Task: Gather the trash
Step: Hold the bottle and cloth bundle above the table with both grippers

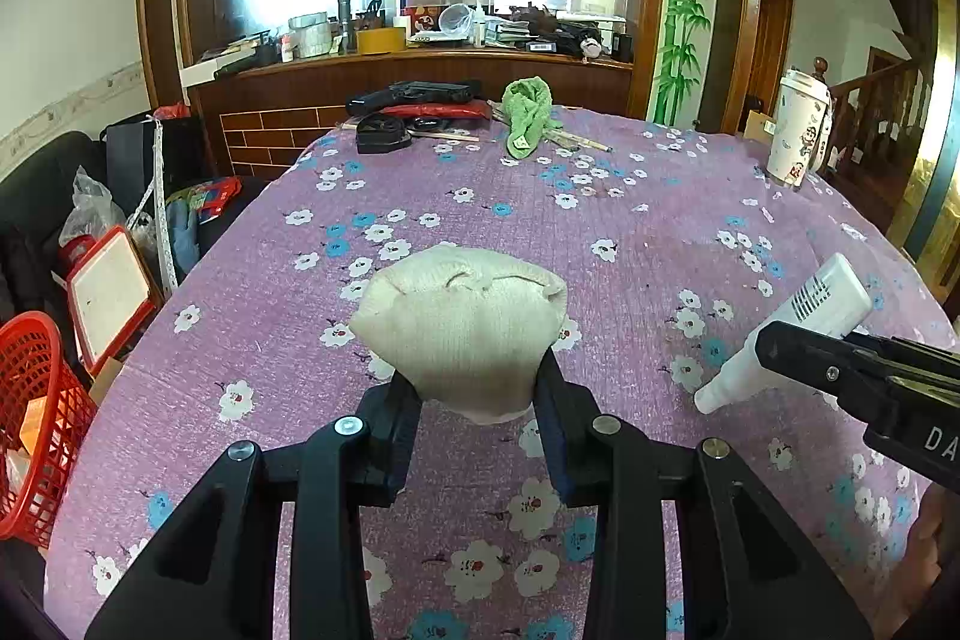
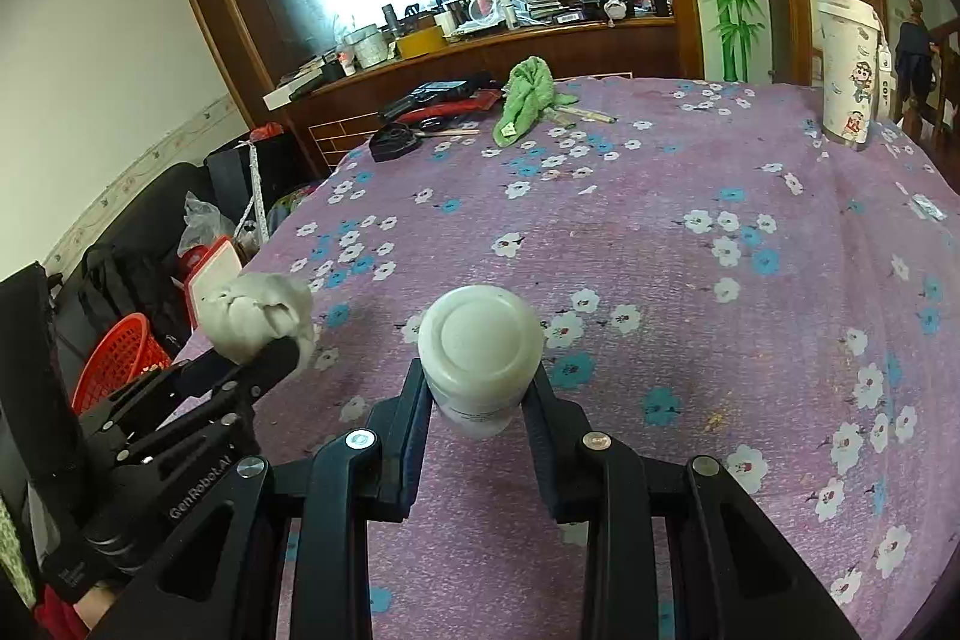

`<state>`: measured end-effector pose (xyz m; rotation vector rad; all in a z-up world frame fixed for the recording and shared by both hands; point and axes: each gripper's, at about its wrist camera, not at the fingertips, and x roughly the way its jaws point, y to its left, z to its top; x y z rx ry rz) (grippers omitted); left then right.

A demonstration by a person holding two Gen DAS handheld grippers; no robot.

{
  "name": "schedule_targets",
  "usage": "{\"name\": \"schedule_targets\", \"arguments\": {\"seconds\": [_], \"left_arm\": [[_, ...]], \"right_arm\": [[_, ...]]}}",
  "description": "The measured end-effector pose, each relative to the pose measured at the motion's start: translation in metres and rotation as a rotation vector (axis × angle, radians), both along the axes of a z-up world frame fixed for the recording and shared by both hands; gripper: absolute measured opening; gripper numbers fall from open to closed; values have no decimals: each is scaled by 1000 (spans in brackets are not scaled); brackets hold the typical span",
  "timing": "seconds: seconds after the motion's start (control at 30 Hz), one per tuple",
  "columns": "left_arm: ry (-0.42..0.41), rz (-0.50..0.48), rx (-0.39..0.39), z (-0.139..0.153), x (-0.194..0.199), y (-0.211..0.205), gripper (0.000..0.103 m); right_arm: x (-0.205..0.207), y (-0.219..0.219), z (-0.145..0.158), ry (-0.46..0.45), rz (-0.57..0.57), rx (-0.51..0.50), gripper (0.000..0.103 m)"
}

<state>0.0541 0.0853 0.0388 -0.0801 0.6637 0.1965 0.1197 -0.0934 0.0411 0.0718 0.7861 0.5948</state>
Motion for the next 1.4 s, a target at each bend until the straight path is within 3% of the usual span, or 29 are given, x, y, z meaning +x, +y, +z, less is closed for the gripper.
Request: {"name": "schedule_targets", "arguments": {"seconds": [1.07, 1.4], "left_arm": [[-45, 33, 114, 6, -7, -11, 34], [-64, 30, 121, 9, -9, -14, 35]], "right_arm": [[-7, 11, -2, -22, 22, -34, 33], [-7, 3, 9, -32, -40, -9, 33]]}}
